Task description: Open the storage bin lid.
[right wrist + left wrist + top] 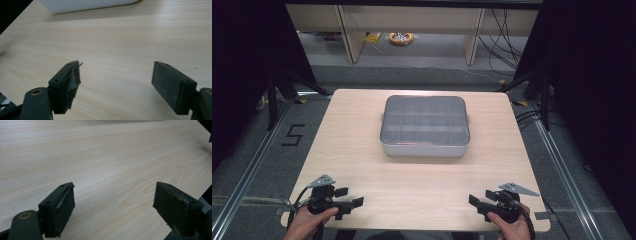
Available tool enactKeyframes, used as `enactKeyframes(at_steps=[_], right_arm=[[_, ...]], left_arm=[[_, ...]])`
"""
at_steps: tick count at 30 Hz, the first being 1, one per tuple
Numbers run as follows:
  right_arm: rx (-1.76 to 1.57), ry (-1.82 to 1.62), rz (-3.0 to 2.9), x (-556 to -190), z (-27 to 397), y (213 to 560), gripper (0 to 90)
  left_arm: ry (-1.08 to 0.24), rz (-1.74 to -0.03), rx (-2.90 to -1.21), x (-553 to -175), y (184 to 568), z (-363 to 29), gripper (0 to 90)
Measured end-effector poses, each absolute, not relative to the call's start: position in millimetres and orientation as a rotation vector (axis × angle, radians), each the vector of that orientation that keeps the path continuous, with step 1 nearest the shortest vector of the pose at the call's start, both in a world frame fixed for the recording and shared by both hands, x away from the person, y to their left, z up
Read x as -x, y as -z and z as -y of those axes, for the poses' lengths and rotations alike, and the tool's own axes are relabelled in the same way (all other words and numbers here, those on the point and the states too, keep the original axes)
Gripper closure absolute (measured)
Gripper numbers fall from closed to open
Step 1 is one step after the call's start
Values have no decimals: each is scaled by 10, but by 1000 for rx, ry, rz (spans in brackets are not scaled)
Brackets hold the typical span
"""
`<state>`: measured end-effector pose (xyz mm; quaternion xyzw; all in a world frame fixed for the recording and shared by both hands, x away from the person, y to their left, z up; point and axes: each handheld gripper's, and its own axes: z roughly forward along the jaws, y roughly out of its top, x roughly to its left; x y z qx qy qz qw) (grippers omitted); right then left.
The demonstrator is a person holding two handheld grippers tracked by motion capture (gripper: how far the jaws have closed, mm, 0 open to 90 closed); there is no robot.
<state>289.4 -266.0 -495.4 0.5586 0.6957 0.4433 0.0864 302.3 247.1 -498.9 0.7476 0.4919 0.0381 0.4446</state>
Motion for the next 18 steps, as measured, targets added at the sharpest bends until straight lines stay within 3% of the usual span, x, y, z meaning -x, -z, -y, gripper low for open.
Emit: enactKeyframes(at_steps=[18], right_arm=[[-1711, -1373, -2043, -2918, 2688, 4959, 242]], left_arm=[[-65, -1238, -1818, -3041, 4990, -2477, 179]])
